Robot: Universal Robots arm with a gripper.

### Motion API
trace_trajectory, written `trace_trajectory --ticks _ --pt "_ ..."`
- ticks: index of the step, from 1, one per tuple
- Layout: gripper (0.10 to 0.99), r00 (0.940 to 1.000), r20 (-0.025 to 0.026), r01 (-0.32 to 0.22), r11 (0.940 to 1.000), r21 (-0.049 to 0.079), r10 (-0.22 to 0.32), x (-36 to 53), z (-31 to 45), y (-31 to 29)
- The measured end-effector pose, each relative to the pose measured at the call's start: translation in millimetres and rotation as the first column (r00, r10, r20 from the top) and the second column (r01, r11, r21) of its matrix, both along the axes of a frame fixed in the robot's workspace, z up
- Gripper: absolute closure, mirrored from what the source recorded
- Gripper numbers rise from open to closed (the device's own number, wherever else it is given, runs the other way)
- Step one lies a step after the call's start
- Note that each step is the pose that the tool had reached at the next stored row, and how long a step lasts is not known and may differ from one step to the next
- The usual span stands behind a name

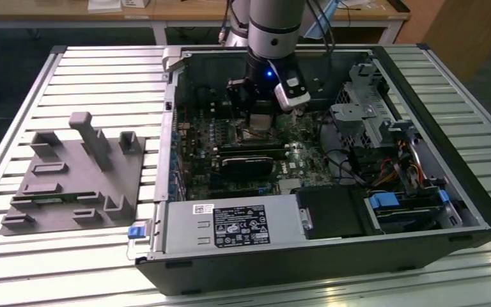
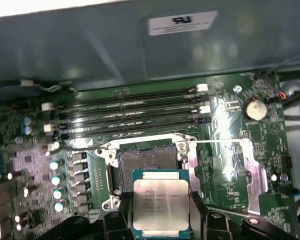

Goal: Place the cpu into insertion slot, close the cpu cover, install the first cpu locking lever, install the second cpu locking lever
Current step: 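Place the cpu into insertion slot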

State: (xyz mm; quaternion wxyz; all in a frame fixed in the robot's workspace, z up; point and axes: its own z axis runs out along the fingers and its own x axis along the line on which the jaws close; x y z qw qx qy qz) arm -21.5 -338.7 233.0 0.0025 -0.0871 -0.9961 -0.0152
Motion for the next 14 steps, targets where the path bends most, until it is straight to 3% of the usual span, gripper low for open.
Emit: trace_trajectory --ticks 4,8,10,14 --pt "0.545 0.9977 0.0 0.068 0.9977 0.0 -0.068 0.0 -0.4 0.0" --pt "0.545 0.9908 0.0 0.135 0.9908 0.0 -0.135 0.0 -0.7 0.0" --pt "0.545 0.9826 0.0 0.186 0.9826 0.0 -0.186 0.0 -1.0 0.0" --pt "0.545 0.9594 0.0 0.282 0.9594 0.0 -0.282 0.0 -1.4 0.0"
